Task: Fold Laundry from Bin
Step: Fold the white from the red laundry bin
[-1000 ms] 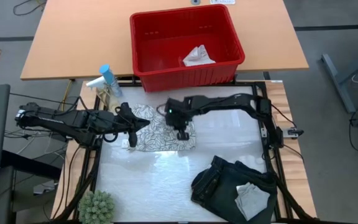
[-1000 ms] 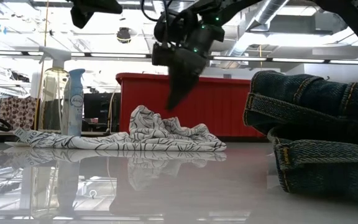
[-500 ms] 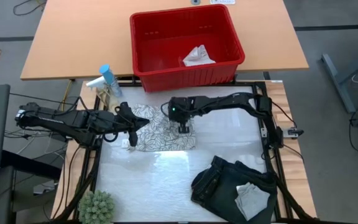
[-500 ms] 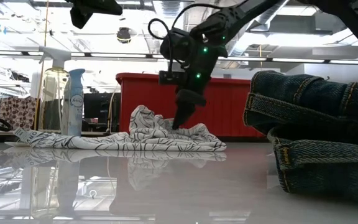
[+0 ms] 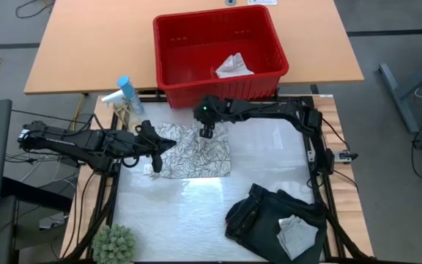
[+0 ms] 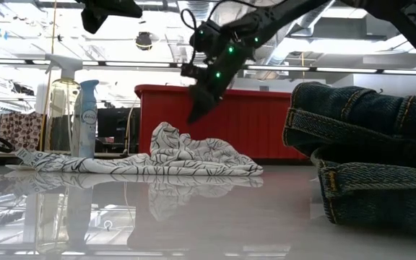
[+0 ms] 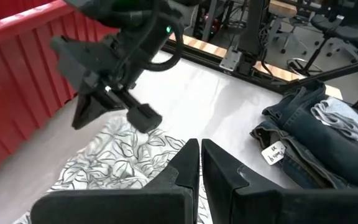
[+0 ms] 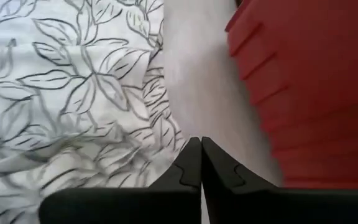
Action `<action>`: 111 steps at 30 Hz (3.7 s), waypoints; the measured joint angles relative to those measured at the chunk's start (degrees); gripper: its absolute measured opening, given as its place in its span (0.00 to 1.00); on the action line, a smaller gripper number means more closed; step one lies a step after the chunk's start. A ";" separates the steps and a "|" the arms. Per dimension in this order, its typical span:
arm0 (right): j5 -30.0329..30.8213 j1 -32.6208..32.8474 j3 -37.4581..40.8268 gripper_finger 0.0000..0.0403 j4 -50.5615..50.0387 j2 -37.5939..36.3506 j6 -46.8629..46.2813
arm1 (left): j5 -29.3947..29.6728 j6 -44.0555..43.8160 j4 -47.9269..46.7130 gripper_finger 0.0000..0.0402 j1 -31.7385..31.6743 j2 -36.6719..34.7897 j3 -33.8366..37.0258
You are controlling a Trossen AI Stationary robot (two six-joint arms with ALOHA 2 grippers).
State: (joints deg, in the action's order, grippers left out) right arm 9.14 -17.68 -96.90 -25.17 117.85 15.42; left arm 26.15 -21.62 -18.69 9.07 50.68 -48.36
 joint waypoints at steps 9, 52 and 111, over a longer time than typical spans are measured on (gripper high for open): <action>-12.06 5.94 -1.94 0.12 -12.43 -0.51 -16.01 | -0.22 -1.53 0.08 0.02 0.01 0.00 0.00; -8.43 12.21 12.09 0.04 7.33 -0.40 -29.07 | -2.93 -0.83 -1.53 0.02 0.01 0.02 0.00; -10.09 8.11 5.47 0.05 -4.53 0.61 -13.87 | 0.61 1.01 6.63 0.02 4.86 8.10 -0.01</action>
State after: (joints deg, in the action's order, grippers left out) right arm -0.95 -9.57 -91.44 -29.71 118.45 1.55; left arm 26.76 -20.61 -12.06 13.93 58.77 -48.37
